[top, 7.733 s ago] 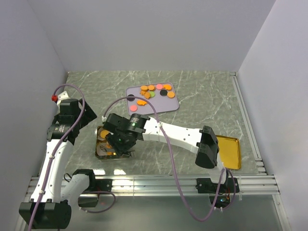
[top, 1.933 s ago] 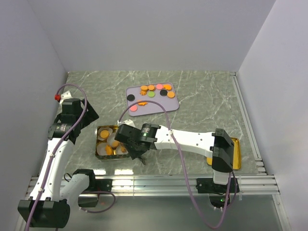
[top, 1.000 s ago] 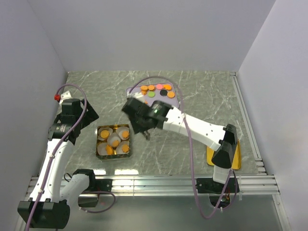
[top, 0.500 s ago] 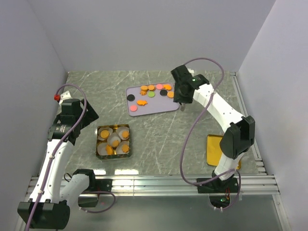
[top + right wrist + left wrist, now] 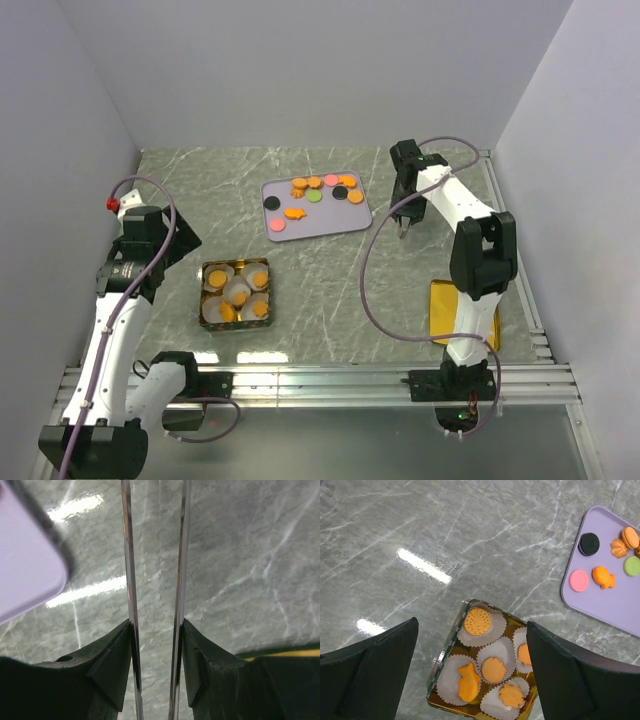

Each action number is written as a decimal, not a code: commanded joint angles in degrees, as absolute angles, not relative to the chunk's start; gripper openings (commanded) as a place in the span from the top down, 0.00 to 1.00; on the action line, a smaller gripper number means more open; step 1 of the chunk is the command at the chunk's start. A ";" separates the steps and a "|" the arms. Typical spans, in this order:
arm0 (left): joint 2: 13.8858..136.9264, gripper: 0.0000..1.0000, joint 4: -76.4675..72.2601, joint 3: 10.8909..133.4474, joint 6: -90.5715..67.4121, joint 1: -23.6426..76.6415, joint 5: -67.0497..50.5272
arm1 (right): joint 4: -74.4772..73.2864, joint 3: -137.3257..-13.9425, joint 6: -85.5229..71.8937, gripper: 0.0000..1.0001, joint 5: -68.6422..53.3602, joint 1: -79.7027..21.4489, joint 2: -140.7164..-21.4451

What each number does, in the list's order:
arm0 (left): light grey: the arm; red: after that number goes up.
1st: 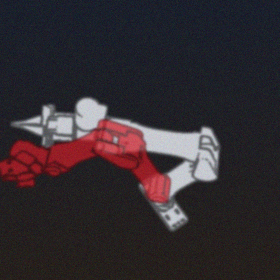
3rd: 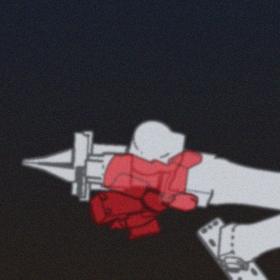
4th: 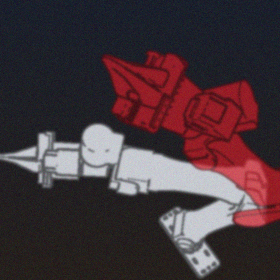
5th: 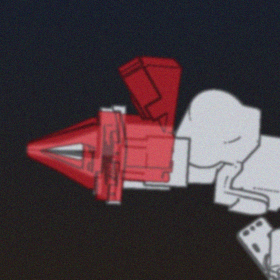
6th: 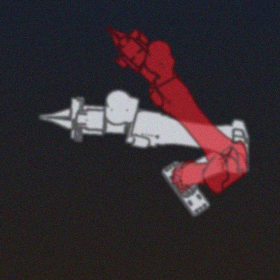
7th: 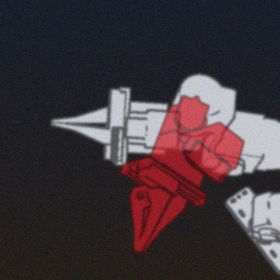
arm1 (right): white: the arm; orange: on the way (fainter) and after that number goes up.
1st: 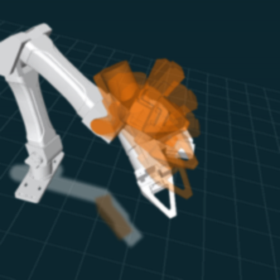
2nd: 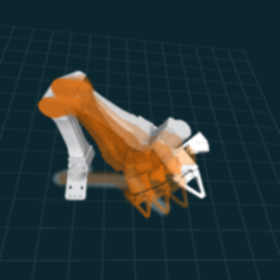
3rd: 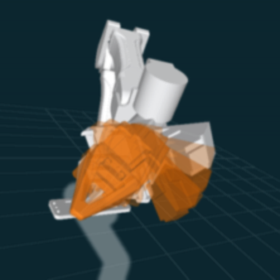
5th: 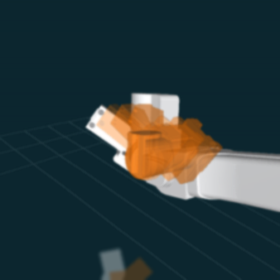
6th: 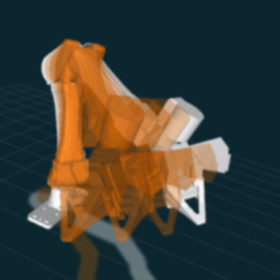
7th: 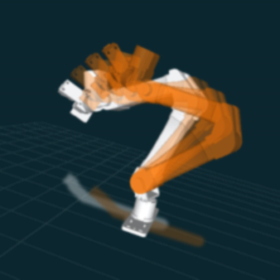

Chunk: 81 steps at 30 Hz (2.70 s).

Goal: Pack the cookies

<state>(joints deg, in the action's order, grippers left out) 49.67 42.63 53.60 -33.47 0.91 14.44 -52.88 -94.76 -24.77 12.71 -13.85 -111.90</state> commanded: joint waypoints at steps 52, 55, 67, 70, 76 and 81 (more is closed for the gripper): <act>56.95 0.07 40.17 53.35 -31.99 -4.14 12.04 | -55.55 -95.73 -26.28 0.23 7.92 -12.29 -96.10; 57.66 0.08 40.08 53.52 -31.55 -3.34 11.08 | -52.30 -88.26 -27.95 0.25 3.80 -17.56 -88.28; 67.32 0.00 41.93 54.84 -31.38 -2.99 10.55 | -39.65 -70.06 -34.89 0.25 -0.18 -36.20 -68.58; 66.27 0.01 41.66 54.84 -30.67 -1.41 9.41 | -37.53 -67.76 -35.24 0.25 2.36 -37.96 -64.96; 68.29 0.01 40.69 54.41 -29.53 -0.44 6.69 | -40.52 -66.10 -45.24 0.27 13.52 -39.73 -54.61; 69.95 0.01 41.39 54.58 -30.06 3.07 8.60 | -43.41 -60.21 -59.13 0.31 15.03 -39.90 -48.17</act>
<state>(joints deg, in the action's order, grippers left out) 68.84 41.50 53.54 -30.65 1.69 8.36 -41.87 -63.42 -48.27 10.68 -39.59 -50.81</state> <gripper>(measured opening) 0.994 0.699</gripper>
